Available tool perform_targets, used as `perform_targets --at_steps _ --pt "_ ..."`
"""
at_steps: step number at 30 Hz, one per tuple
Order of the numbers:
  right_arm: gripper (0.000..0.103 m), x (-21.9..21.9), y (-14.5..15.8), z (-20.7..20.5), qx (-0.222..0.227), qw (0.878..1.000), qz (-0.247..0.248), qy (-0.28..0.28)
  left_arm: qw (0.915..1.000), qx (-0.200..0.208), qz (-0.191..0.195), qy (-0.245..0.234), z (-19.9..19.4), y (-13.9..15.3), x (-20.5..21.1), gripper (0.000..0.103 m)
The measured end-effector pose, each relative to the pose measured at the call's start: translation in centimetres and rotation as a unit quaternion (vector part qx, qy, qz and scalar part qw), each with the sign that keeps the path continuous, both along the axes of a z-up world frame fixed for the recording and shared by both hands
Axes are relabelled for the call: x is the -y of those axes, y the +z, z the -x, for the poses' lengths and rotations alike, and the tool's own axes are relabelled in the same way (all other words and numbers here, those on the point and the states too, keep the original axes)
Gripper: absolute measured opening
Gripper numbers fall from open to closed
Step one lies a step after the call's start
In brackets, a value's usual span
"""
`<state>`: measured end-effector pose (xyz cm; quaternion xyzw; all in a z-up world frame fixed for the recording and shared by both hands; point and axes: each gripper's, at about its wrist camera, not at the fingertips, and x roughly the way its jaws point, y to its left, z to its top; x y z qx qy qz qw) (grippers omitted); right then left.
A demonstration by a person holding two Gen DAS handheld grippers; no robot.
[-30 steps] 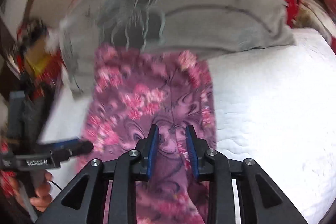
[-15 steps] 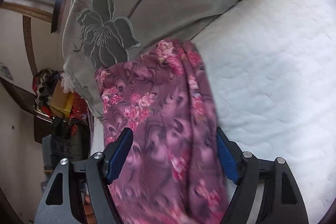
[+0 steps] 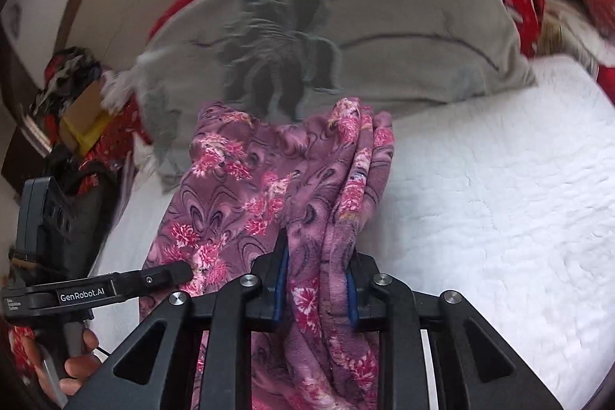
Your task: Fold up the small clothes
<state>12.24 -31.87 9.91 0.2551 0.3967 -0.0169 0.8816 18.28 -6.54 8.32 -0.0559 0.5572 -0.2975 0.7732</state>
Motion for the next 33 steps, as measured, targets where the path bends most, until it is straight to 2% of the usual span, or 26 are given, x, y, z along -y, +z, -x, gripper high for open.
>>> perform_targets --at_steps 4,9,10,11,13,14,16,18,20,23,25,28,30,31,32,33 --pt "0.024 -2.6 0.5 2.3 -0.006 1.000 -0.010 0.017 0.9999 -0.011 0.004 0.005 2.2 0.0 -2.1 0.025" --pt "0.024 -5.8 -1.7 4.3 -0.034 0.999 -0.025 0.027 0.9991 -0.033 -0.015 0.020 4.1 -3.6 -4.5 0.027" --pt "0.025 -6.0 -2.6 4.6 -0.048 0.998 -0.031 0.024 0.9985 -0.042 -0.027 0.024 4.2 -4.6 -4.5 0.030" --pt "0.025 -6.3 -3.9 4.8 -0.075 0.996 -0.033 0.019 0.9969 -0.050 -0.052 0.032 4.1 -6.0 -4.7 0.039" --pt "0.035 -6.2 -5.9 5.1 -0.115 0.993 -0.027 0.006 0.9967 -0.060 -0.044 0.032 4.0 -6.6 -5.4 0.044" --pt "0.037 -5.7 -5.8 5.4 -0.107 0.994 -0.036 -0.001 0.9967 -0.063 -0.037 0.036 4.0 -6.2 -5.9 0.044" --pt "0.039 -4.7 -5.1 5.8 -0.105 0.993 -0.043 -0.015 0.9977 -0.044 -0.033 0.041 4.0 -4.7 -6.4 0.042" --pt "0.041 -3.3 -3.5 5.8 -0.094 0.995 -0.026 -0.036 0.9992 0.002 -0.023 0.034 4.0 -2.3 -6.1 0.042" --pt "0.041 -2.6 -1.6 5.3 -0.059 0.997 -0.003 -0.044 0.9977 0.053 -0.032 0.024 3.8 -0.3 -4.2 0.042" --pt "0.039 -3.6 -0.8 3.1 -0.028 0.999 0.017 -0.001 0.9940 0.095 -0.055 0.005 2.8 0.4 -1.0 0.043" --pt "0.035 -4.9 -0.9 1.3 -0.019 0.998 0.050 0.031 0.9894 0.116 -0.088 -0.009 1.2 -0.3 1.8 0.043" --pt "0.026 -6.4 -1.9 -0.6 -0.003 0.995 0.091 0.049 0.9842 0.118 -0.132 -0.009 -1.7 -2.4 3.1 0.043" --pt "0.026 -5.8 -3.9 -2.1 -0.029 0.993 0.104 0.037 0.9819 0.100 -0.161 -0.007 -3.9 -4.7 4.4 0.046" --pt "0.022 -5.3 -5.1 -3.1 -0.051 0.993 0.100 0.028 0.9818 0.090 -0.167 -0.006 -4.6 -5.4 4.5 0.052" --pt "0.022 -4.8 -6.2 -3.4 -0.050 0.995 0.084 0.027 0.9825 0.085 -0.166 0.002 -5.5 -6.0 4.6 0.057" --pt "0.022 -4.6 -6.3 -3.2 -0.030 0.996 0.081 0.024 0.9849 0.073 -0.157 0.011 -6.4 -6.4 4.6 0.058"
